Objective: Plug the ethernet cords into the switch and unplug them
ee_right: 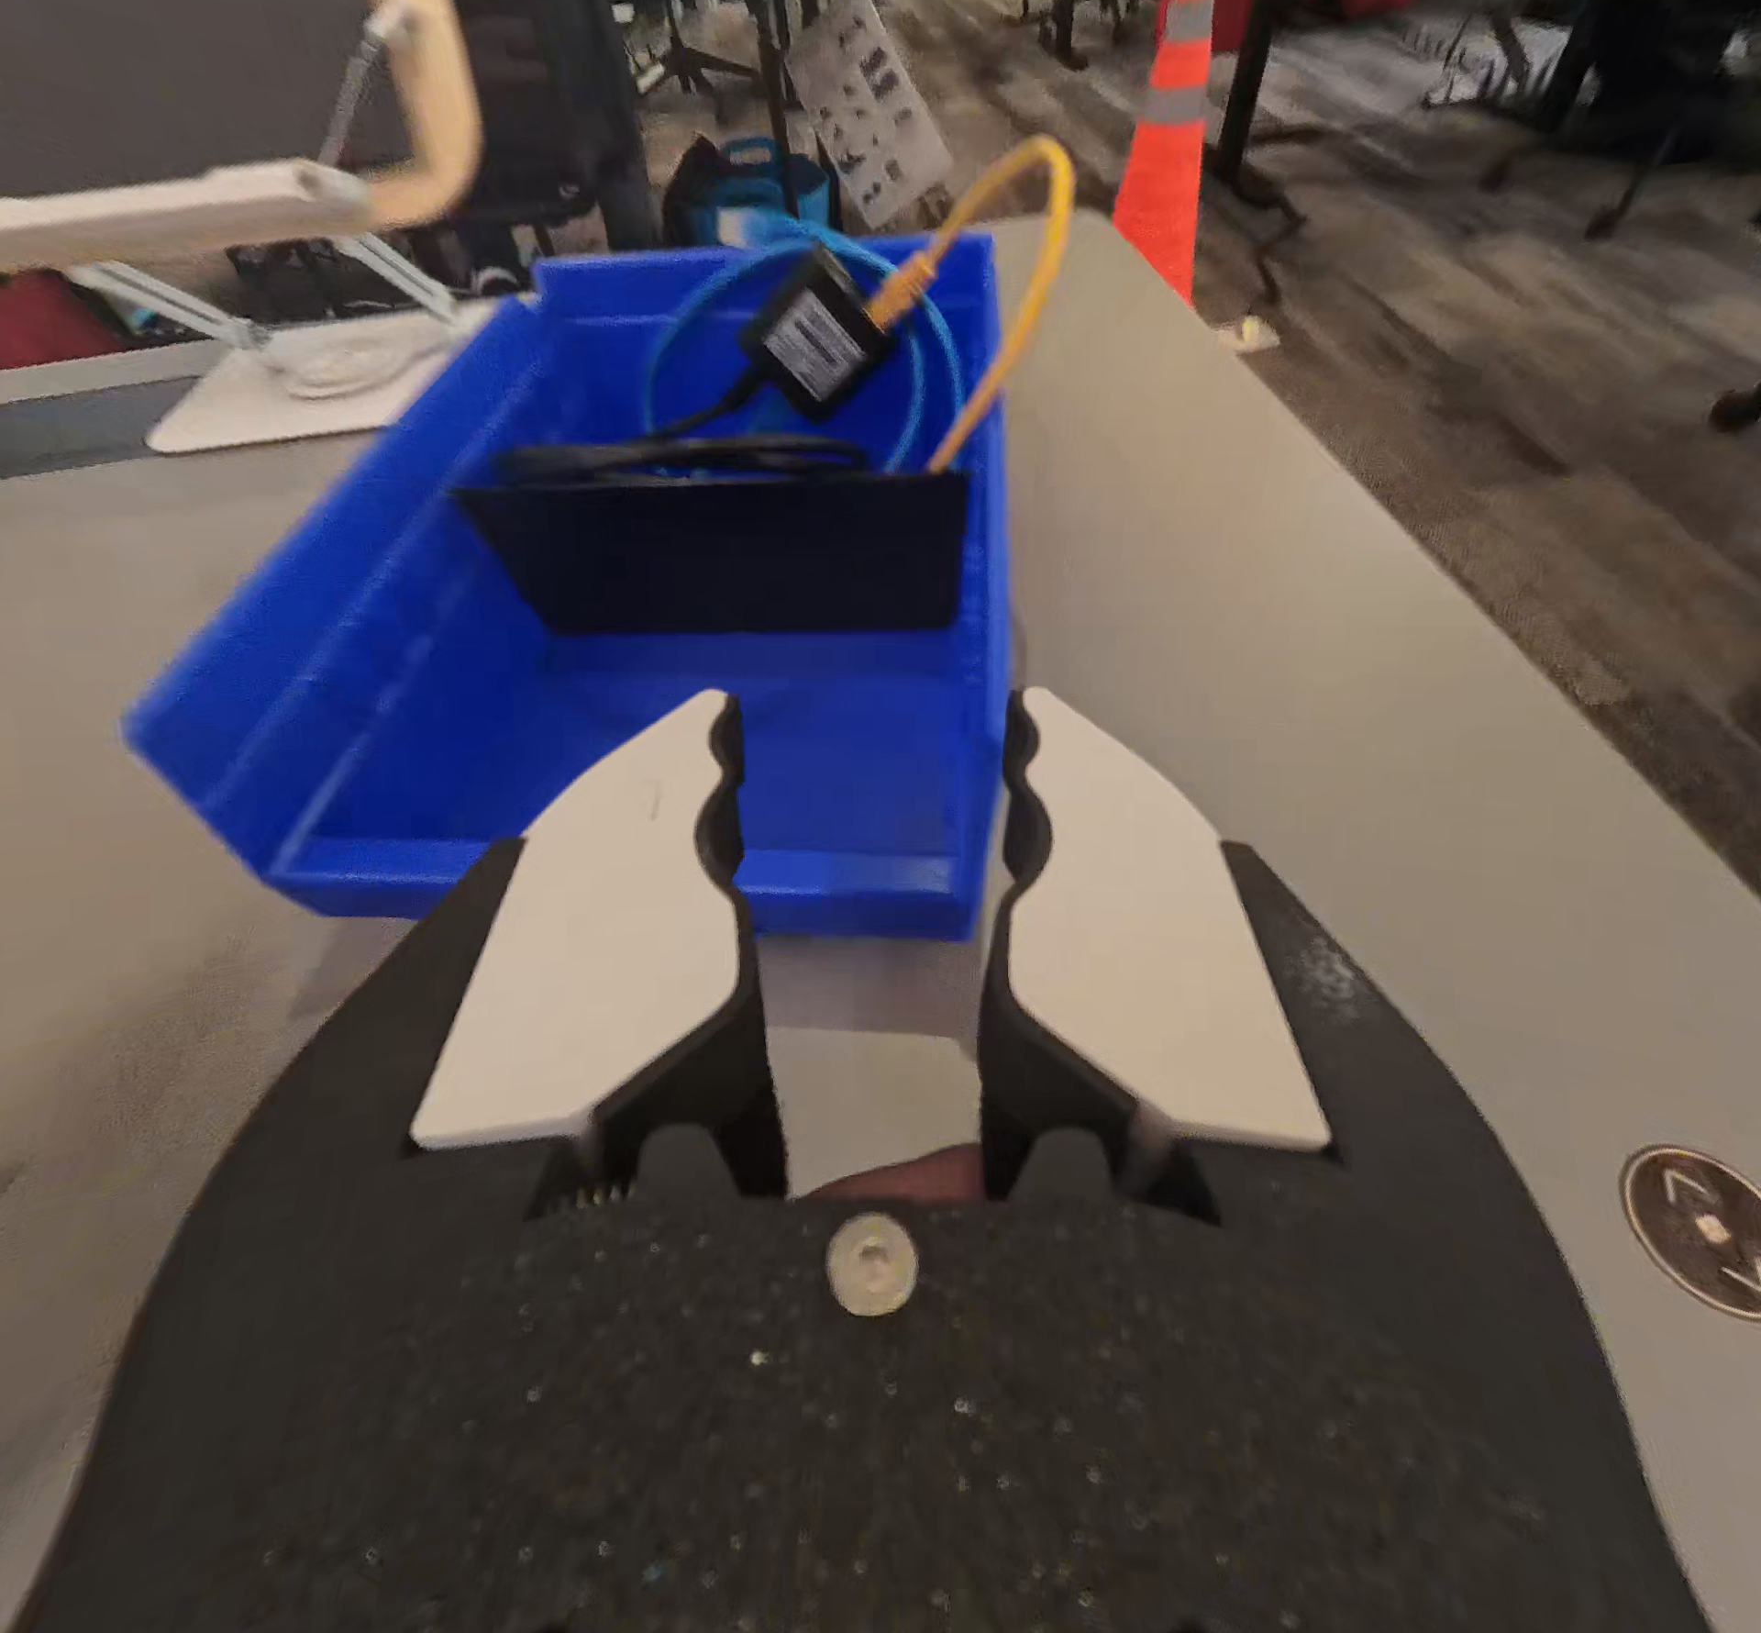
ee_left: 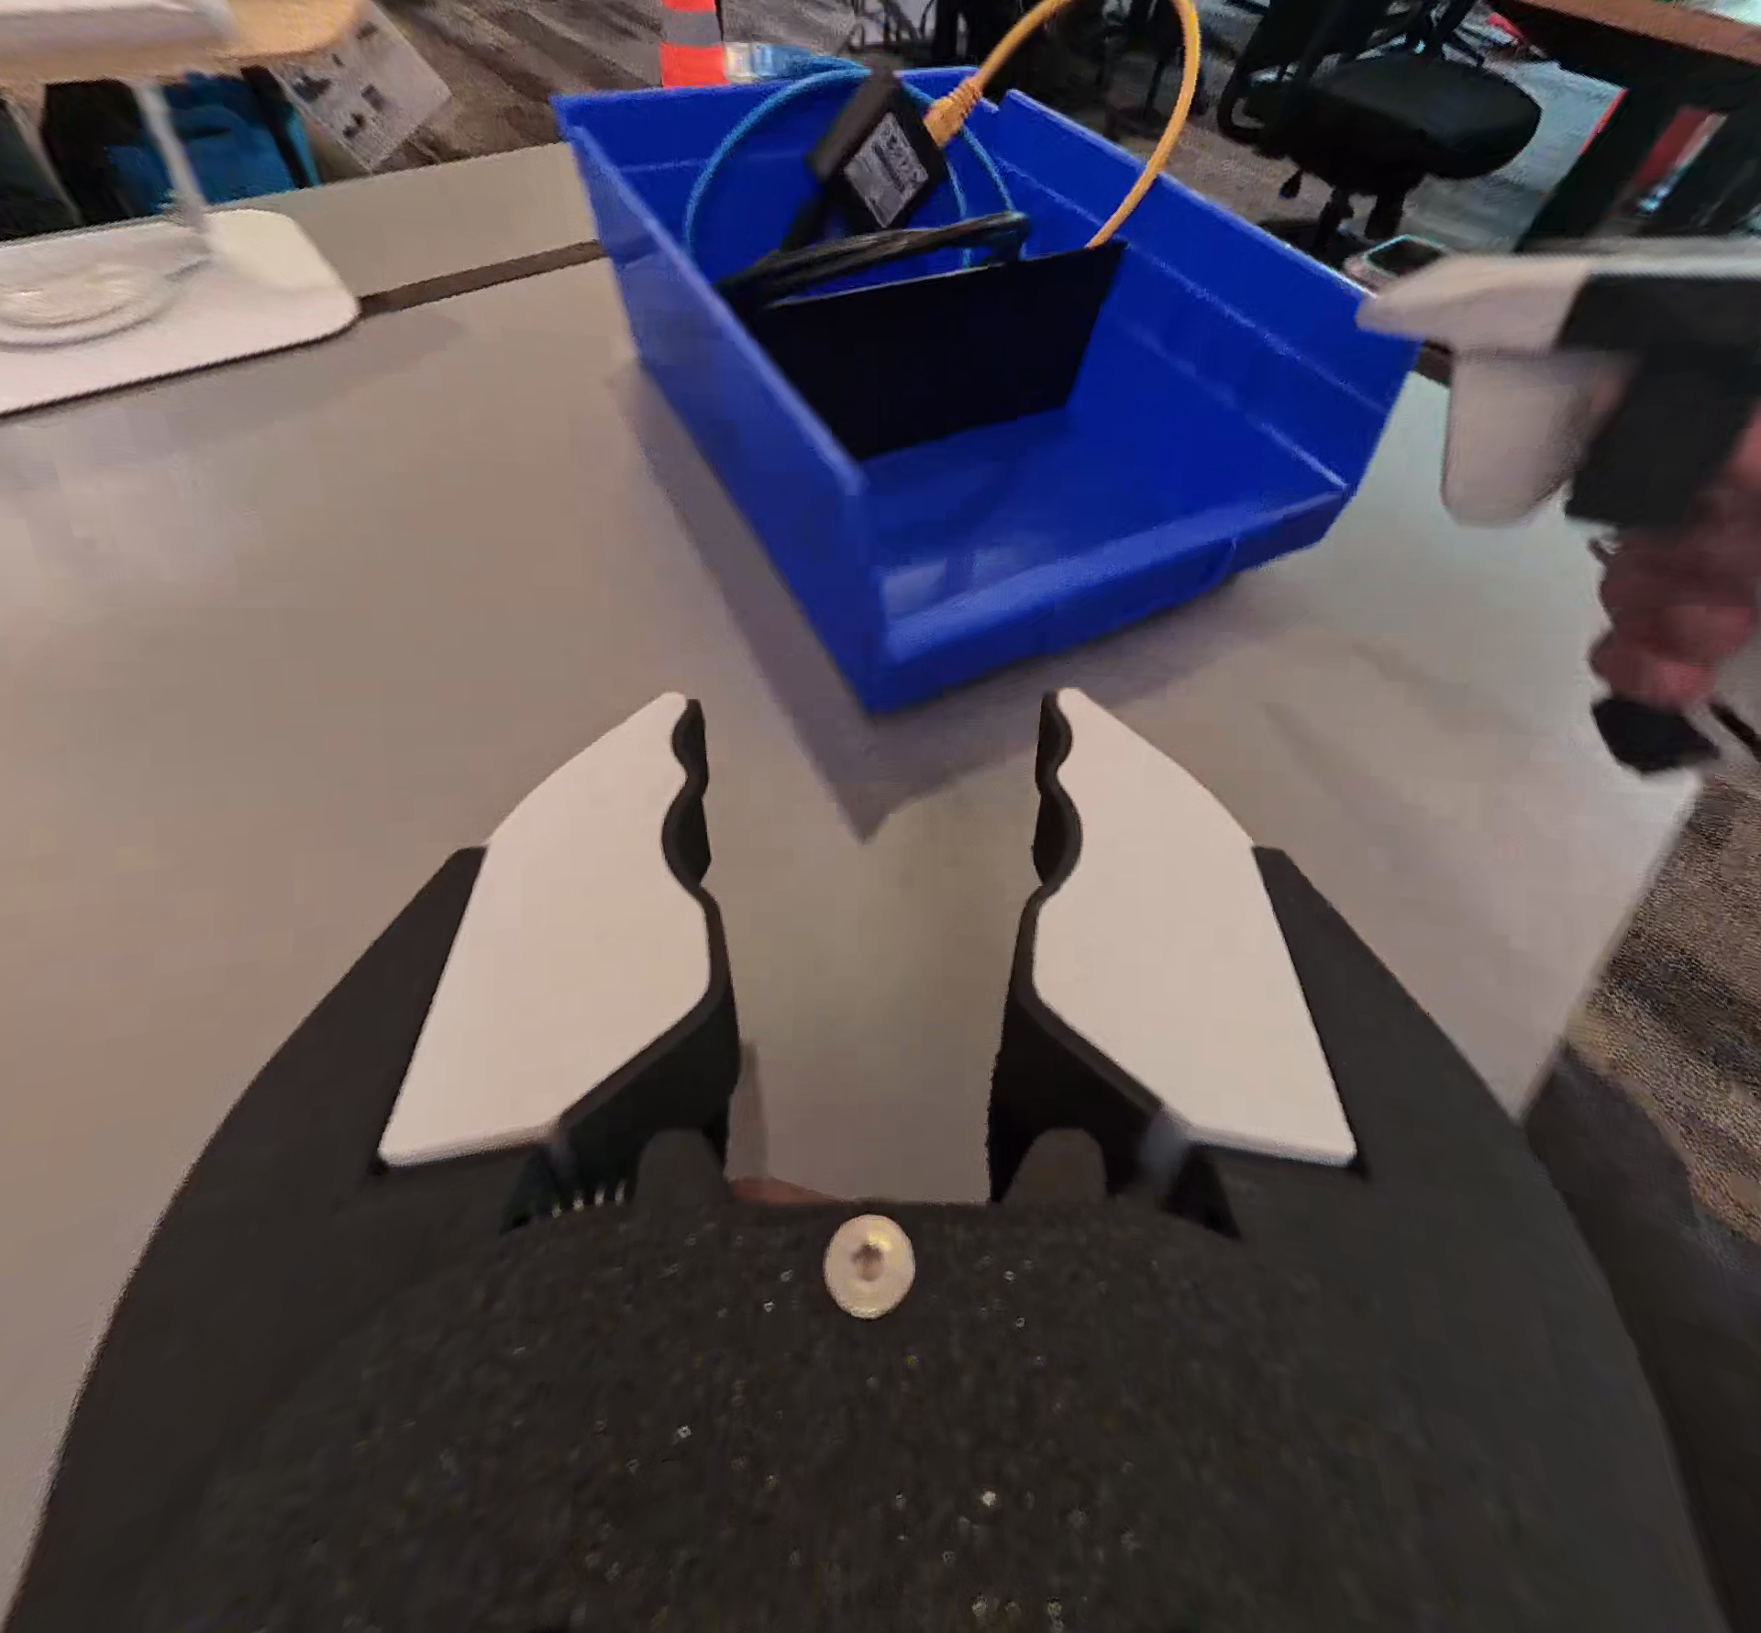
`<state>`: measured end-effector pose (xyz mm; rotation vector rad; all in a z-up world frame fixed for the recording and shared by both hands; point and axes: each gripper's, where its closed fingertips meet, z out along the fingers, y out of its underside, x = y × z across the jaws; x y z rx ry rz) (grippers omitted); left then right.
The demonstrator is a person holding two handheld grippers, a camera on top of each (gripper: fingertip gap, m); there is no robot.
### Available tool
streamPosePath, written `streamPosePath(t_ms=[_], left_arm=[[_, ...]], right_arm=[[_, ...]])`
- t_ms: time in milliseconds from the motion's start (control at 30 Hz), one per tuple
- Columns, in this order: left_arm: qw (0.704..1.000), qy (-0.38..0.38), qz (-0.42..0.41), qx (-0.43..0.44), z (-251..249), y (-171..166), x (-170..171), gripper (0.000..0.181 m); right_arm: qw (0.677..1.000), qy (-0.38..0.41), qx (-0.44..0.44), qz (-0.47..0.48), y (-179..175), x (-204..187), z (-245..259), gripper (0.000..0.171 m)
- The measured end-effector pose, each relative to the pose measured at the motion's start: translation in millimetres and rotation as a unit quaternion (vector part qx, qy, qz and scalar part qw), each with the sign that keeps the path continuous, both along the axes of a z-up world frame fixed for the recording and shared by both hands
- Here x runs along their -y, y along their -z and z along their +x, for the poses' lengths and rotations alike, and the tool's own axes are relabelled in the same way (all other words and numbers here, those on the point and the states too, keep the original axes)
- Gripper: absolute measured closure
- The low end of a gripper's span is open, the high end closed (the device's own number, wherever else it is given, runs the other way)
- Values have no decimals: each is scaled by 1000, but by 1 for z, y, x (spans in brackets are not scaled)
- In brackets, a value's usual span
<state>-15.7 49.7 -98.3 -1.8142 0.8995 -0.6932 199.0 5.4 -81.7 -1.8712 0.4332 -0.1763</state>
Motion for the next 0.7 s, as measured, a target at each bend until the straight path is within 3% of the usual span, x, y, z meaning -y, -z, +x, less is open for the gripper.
streamPosePath(t_ms=[133, 233, 300, 333, 500, 700], left_arm=[[998, -35, -19, -46, 67, 26, -35, 122], [993, -94, -46, -48, 70, 37, -61, 174], [992, -101, -60, -41, 65, 37, -70, 174], [992, -107, -45, -54, 59, 37, -75, 175], [990, -132, 13, -50, -1, 16, -86, 177], [976, -202, 47, -64, -139, -4, -90, 176]], right_arm=[[995, -3, -64, -74, 55, -13, 16, 118], [997, 8, -62, -55, 62, -31, 18, 142], [996, 17, -70, -57, 62, -36, 17, 150], [995, 34, -73, -63, 61, -35, 17, 166], [999, 8, -36, -38, 36, -51, -39, 168], [996, -87, -18, -19, 17, -87, -167, 169]])
